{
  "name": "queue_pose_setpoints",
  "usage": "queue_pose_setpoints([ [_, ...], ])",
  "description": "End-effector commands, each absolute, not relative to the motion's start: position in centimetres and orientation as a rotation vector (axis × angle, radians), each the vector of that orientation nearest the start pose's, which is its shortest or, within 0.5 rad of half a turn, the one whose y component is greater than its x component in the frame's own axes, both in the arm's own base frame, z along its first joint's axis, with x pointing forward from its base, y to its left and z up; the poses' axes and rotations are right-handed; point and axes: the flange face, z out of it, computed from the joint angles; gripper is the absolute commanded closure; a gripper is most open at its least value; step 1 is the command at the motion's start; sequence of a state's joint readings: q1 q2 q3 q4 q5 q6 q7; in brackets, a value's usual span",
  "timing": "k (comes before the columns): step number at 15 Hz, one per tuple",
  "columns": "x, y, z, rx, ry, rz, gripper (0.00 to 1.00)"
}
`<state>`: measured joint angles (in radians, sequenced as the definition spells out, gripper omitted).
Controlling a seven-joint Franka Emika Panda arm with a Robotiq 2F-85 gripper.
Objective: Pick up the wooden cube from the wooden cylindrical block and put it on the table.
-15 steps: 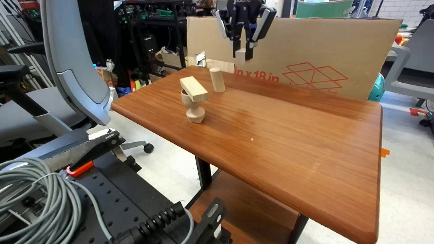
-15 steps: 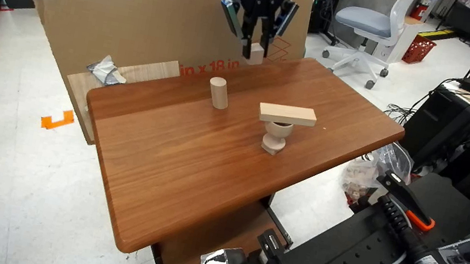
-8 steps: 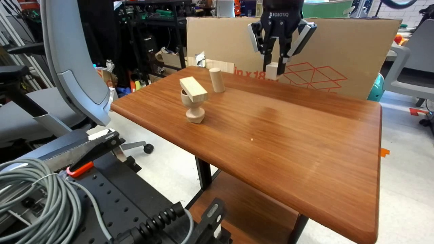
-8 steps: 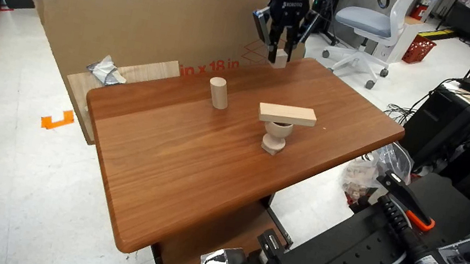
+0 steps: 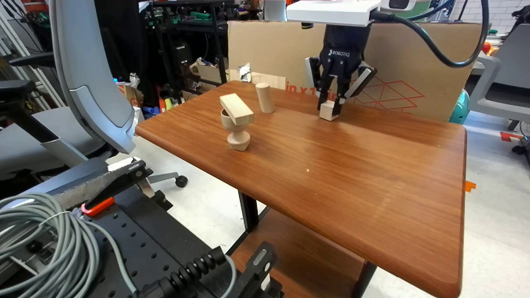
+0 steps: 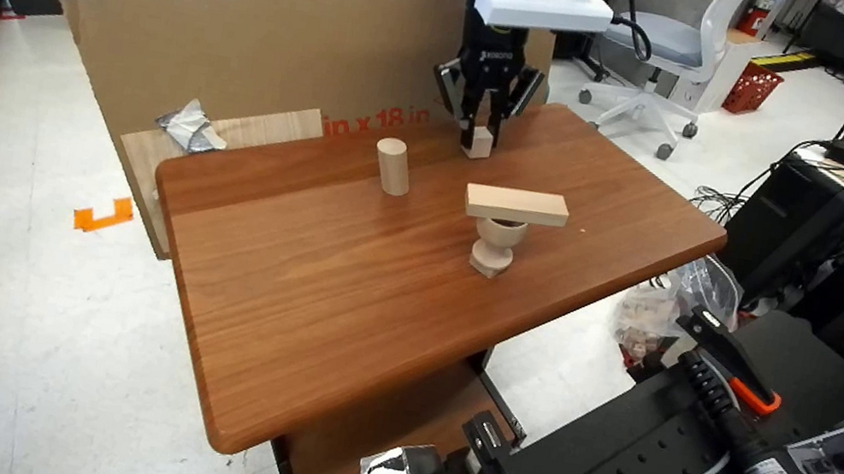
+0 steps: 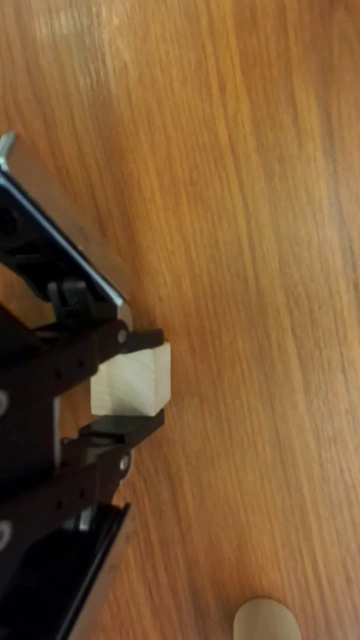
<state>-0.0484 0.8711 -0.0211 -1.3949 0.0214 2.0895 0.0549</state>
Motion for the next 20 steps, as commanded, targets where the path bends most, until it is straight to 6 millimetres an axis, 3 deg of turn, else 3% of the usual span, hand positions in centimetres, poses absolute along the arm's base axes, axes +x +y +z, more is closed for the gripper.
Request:
queue_pose_setpoints([
  [1, 72.5, -4.3, 16.5, -3.088, 0.186, 0.315, 0.42],
  [3, 72.2, -3.4, 18.0, -3.104, 0.172, 0.262, 0.34],
  [7, 69.5, -0.7, 22.6, -3.105, 0.082, 0.121, 0.04],
  [8, 69.1, -0.2, 23.8, -3.095, 0.084, 0.073, 0.01],
  [13, 64.6, 1.3, 30.0, -3.103, 0.107, -0.022, 0.00],
  [16, 60.4, 0.1, 31.9, -3.115, 0.144, 0.143, 0.00],
  [17, 63.9, 0.8, 30.7, -3.114, 0.100, 0.065, 0.00],
  [20, 61.2, 0.1, 31.7, -3.117, 0.121, 0.121, 0.00],
])
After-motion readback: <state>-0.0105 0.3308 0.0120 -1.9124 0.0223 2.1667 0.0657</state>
